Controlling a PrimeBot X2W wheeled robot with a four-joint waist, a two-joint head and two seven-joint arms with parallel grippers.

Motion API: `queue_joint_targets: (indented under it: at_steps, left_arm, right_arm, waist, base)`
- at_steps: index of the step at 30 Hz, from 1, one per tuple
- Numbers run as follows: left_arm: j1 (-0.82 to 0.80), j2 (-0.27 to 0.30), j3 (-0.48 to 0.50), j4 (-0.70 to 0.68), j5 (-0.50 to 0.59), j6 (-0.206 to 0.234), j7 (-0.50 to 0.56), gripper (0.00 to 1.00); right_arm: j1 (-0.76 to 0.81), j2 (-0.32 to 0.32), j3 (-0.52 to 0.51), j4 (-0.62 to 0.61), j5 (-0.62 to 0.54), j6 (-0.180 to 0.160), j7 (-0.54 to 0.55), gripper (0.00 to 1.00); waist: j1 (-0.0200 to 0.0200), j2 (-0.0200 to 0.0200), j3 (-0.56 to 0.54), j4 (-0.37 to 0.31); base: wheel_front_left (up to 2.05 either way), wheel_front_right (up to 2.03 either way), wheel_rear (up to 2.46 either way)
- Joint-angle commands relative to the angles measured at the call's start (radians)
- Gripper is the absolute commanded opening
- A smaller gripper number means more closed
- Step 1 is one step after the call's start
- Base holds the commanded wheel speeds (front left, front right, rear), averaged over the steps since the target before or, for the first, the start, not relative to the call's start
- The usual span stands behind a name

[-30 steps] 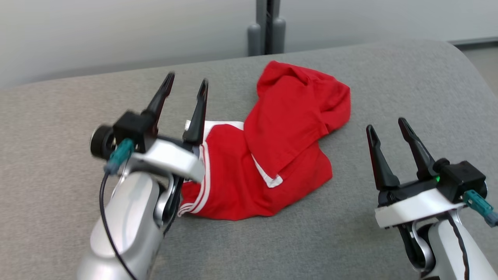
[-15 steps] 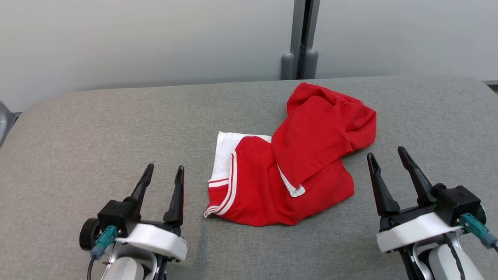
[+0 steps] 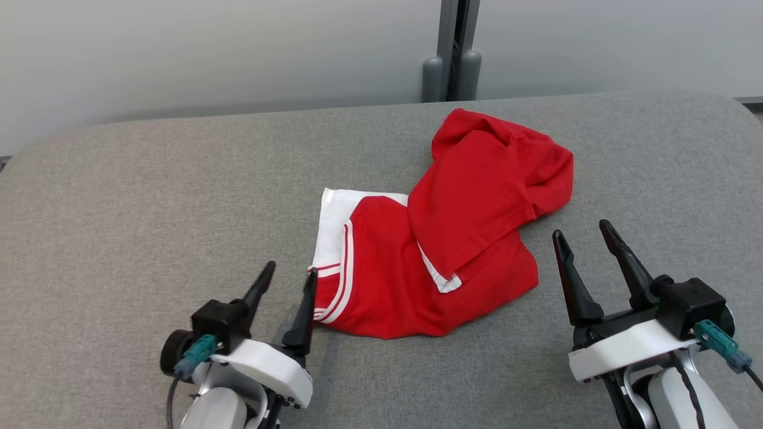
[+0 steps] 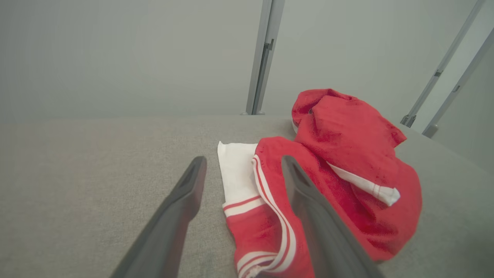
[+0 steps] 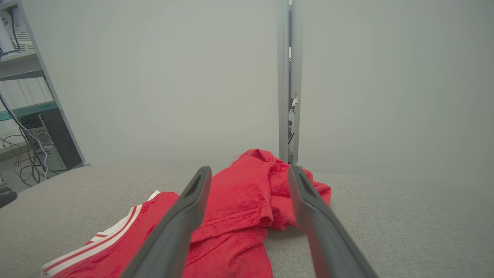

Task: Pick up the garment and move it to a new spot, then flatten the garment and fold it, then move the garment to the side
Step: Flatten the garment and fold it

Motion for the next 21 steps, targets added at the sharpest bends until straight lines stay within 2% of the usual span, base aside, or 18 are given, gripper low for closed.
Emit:
queue_joint_targets:
  at_steps: [1, 4, 8, 17, 21]
  left_arm:
    - [-0.039, 0.002, -0.037, 0.053, 0.004, -0.02, -0.004, 1.0]
    - [-0.111, 0.004, -0.103, 0.141, -0.03, -0.044, 0.009, 1.0]
    - [-0.209, 0.004, -0.164, 0.24, -0.028, -0.052, 0.048, 1.0]
    - [-0.388, 0.005, -0.213, 0.446, 0.015, -0.024, 0.128, 1.0]
    - [-0.434, 0.004, -0.235, 0.503, -0.003, -0.044, 0.172, 1.0]
  right_arm:
    - [-0.014, -0.002, 0.001, 0.001, -0.003, 0.0, -0.001, 1.0]
    - [-0.024, 0.001, 0.004, 0.002, 0.001, 0.0, -0.001, 1.0]
    - [-0.042, 0.007, 0.01, -0.008, -0.001, 0.0, -0.001, 1.0]
    - [-0.072, 0.014, 0.035, -0.011, 0.016, 0.0, -0.001, 1.0]
    - [-0.081, 0.013, 0.035, -0.013, 0.019, 0.0, -0.001, 1.0]
  waist:
    - [0.0, -0.0001, 0.03, -0.023]
    - [0.0, -0.0001, 0.062, -0.043]
    - [0.0, -0.0001, 0.109, -0.065]
    - [0.0, -0.0001, 0.17, -0.121]
    - [0.0, -0.0001, 0.191, -0.138]
  base:
    - [0.0, 0.0, 0.0]
    - [0.0, 0.0, 0.0]
    - [0.0, 0.0, 0.0]
    - [0.0, 0.0, 0.0]
    - [0.0, 0.0, 0.0]
